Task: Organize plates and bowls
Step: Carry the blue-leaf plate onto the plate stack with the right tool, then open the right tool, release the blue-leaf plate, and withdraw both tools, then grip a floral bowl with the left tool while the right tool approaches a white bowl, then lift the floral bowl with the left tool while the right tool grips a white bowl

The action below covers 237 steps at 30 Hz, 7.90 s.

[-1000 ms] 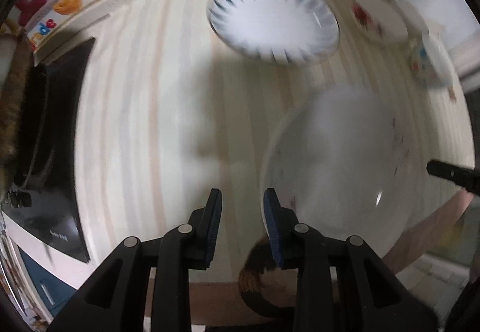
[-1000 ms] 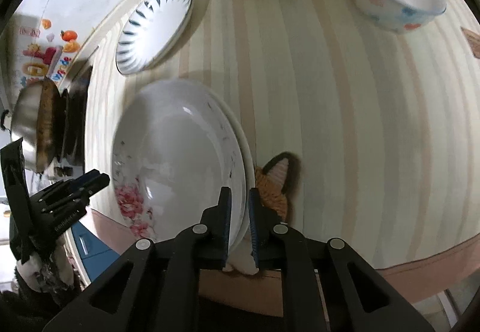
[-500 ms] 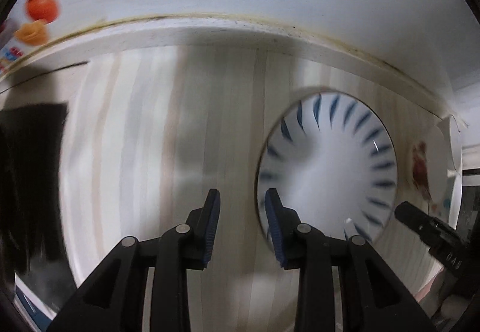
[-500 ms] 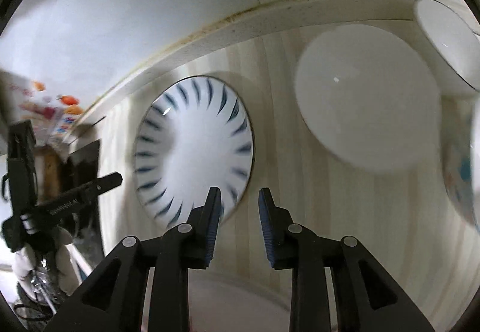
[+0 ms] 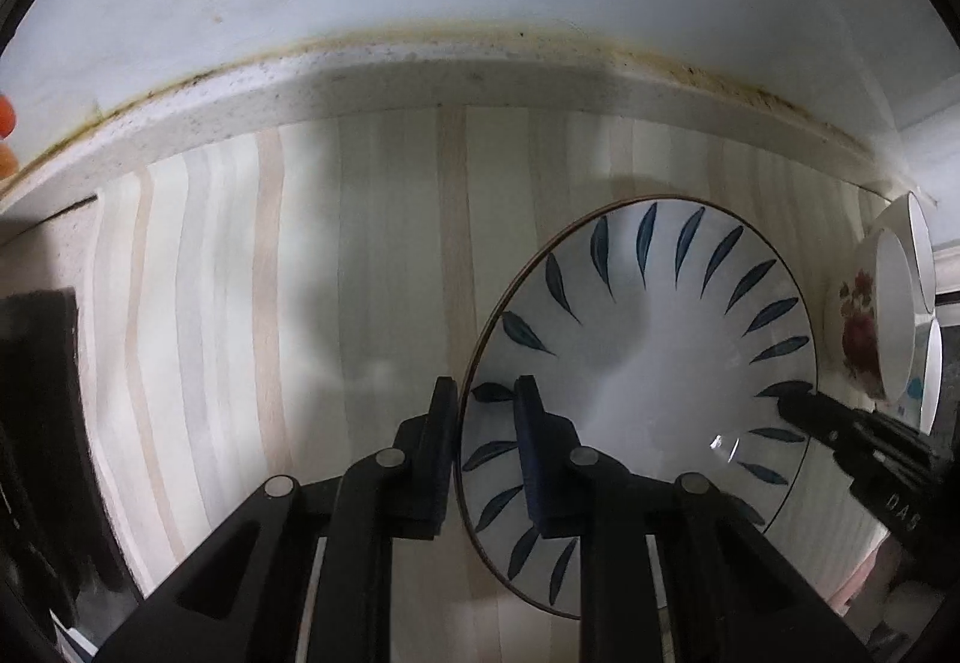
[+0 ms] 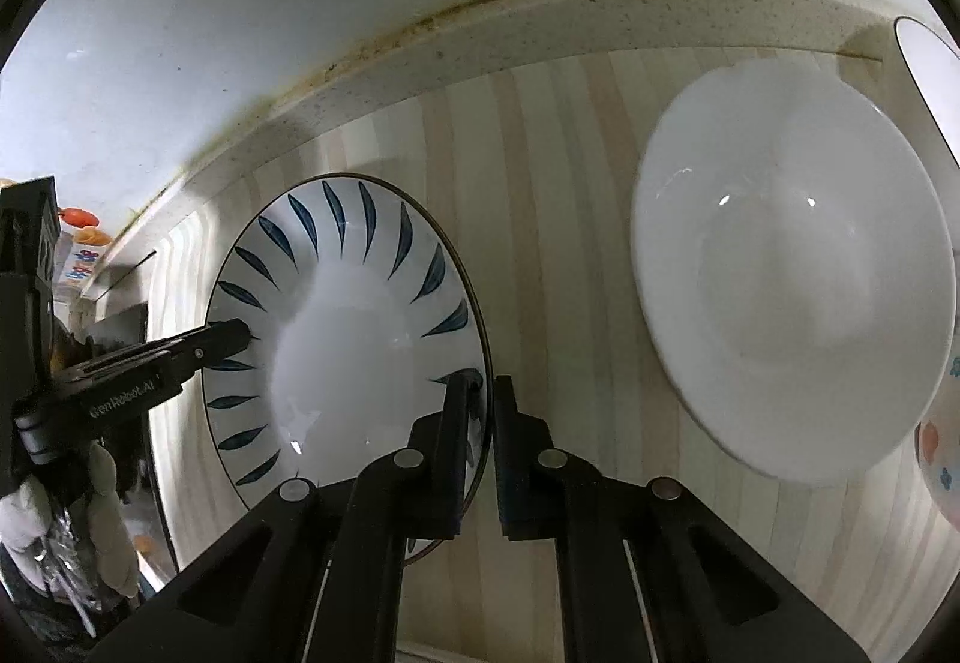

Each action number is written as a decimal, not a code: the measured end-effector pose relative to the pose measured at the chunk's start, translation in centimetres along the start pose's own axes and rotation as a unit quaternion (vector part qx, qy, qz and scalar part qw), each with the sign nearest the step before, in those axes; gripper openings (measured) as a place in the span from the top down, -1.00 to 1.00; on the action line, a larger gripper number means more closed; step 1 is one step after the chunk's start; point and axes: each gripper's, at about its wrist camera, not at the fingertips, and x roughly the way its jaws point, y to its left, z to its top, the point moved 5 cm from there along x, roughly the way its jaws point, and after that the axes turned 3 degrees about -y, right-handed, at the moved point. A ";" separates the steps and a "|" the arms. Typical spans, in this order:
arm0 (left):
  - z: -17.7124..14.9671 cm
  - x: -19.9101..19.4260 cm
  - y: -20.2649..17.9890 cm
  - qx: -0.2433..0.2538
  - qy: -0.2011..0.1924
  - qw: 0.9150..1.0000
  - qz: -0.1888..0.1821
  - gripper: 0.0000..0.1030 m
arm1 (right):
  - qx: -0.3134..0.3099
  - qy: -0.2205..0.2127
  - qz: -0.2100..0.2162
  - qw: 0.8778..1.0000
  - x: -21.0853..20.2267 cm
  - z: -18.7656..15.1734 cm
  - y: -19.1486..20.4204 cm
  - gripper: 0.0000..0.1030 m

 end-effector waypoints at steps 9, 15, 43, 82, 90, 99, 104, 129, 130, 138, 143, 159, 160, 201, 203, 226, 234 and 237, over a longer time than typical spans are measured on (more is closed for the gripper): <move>-4.3 -6.0 0.0 -0.006 -0.028 1.000 -0.003 0.67 | -0.027 -0.010 0.024 0.999 -4.5 -0.9 1.7 0.84; -7.4 -10.7 -1.2 0.000 -0.053 0.999 -0.002 0.67 | -0.052 -0.013 0.028 0.998 -8.7 -4.0 2.6 0.84; -19.9 -6.7 -7.7 0.045 0.044 0.998 0.006 0.67 | -0.041 0.054 0.028 0.997 -9.3 -19.8 -4.5 0.84; -21.7 -4.9 -9.5 -0.020 0.030 0.998 0.054 0.63 | -0.032 0.100 0.032 0.994 -7.9 -18.4 -6.0 0.65; -22.9 -10.8 -10.7 -0.023 -0.039 0.997 0.064 0.63 | -0.081 0.059 -0.010 0.995 -12.4 -19.1 -3.0 0.32; -26.8 -20.4 -11.8 -0.015 -0.123 0.991 0.047 0.44 | -0.118 -0.026 -0.022 0.992 -21.8 -23.3 1.4 -0.34; -29.3 -24.2 -12.6 -0.013 -0.152 0.987 0.044 -0.42 | -0.126 -0.072 -0.023 0.989 -26.7 -25.9 2.8 -0.65; -34.7 -31.6 -15.6 -0.009 -0.237 0.971 0.025 -0.92 | -0.107 -0.176 -0.018 0.978 -38.7 -32.4 2.4 -0.90; -34.1 -31.4 -15.8 -0.008 -0.238 0.971 0.028 -0.92 | -0.103 -0.174 -0.011 0.979 -38.6 -32.0 2.0 -0.90; -24.6 -28.3 -17.5 -0.017 -0.245 0.969 0.035 -0.92 | -0.055 -0.169 0.047 0.983 -36.0 -23.0 -2.6 -0.90; -15.9 -23.8 -18.4 -0.043 -0.215 0.975 0.023 -0.92 | -0.043 -0.157 0.053 0.985 -31.8 -12.7 -6.4 -0.90; 0.9 -2.6 -21.1 -0.071 -0.024 0.997 0.001 -0.14 | -0.057 0.012 0.023 0.998 -10.6 8.5 -13.2 -0.05; 1.1 -1.8 -21.2 -0.072 -0.015 0.997 -0.002 -0.13 | -0.061 0.018 0.022 0.998 -10.0 8.6 -13.1 0.03; -14.0 -6.7 -32.1 0.039 0.035 0.997 -0.062 0.73 | -0.025 0.032 -0.006 0.999 -19.7 -7.0 -20.2 0.81; -14.8 -5.4 -32.5 0.036 0.051 0.996 -0.064 0.73 | -0.008 0.044 -0.007 0.999 -18.8 -8.4 -21.9 0.81; -17.1 0.5 -35.8 0.057 0.090 0.994 -0.034 0.73 | 0.022 0.092 -0.025 0.995 -14.0 -13.2 -26.0 0.81; -17.5 0.0 -36.4 0.050 0.103 0.993 -0.030 0.73 | 0.021 0.106 -0.016 0.994 -13.7 -13.1 -25.9 0.75; -16.9 -2.5 -36.4 0.052 0.077 0.995 -0.025 0.73 | 0.023 0.113 -0.008 0.993 -14.2 -12.9 -26.1 0.75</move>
